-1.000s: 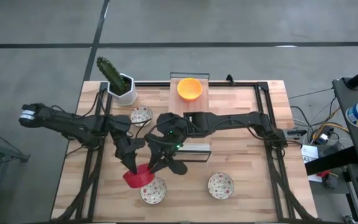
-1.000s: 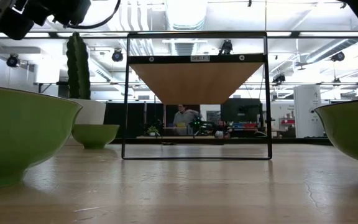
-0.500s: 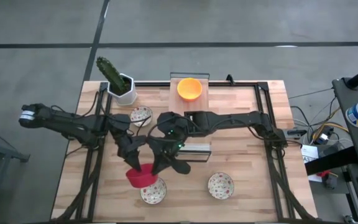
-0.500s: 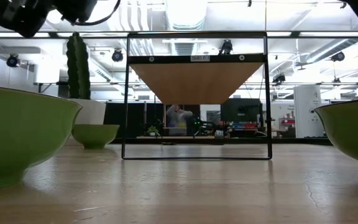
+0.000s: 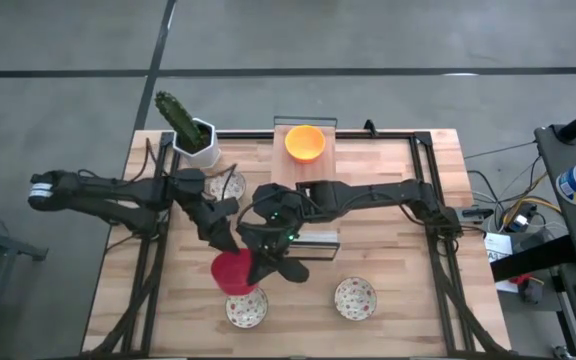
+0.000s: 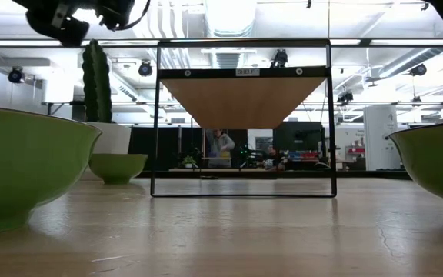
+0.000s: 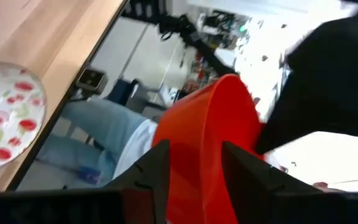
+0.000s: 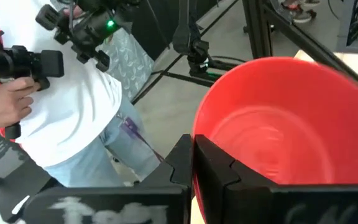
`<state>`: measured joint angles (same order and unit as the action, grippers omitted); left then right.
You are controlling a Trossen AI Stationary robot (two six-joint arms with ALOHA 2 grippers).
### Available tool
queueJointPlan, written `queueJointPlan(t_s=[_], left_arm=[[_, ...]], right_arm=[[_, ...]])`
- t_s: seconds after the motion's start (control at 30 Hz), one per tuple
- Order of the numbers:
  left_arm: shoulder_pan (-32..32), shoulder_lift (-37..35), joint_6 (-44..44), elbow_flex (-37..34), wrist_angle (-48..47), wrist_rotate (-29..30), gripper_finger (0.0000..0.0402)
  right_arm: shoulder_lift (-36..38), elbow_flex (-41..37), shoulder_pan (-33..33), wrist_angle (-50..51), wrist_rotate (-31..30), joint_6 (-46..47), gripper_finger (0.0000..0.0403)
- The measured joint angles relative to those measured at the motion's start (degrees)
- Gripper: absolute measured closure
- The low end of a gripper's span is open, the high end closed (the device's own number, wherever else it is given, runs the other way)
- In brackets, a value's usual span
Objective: Pick & Place Mini bowls
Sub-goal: Stack the red bowl on the yellow bowl on the shelf
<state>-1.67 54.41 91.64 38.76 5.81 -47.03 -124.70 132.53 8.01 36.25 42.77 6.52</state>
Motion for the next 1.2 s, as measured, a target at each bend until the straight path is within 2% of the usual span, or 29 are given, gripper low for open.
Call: queueJointPlan(t_s=[0.27, 0.73, 1.2], left_arm=[[-4.6, -2.7, -1.4, 0.0, 0.2, 0.0, 0.0266], [-8.5, -4.1, -1.5, 0.5, 0.2, 0.3, 0.0266], [-17.5, -4.3, -3.3, 0.5, 0.7, 1.7, 0.0266]], right_arm=[[0.0, 0.0, -0.8, 2.7, -0.7, 1.2, 0.0394], [0.0, 0.0, -2.0, 3.1, -1.2, 1.2, 0.0394], [1.0, 1.2, -4.5, 13.7, -3.6, -0.1, 0.0395]])
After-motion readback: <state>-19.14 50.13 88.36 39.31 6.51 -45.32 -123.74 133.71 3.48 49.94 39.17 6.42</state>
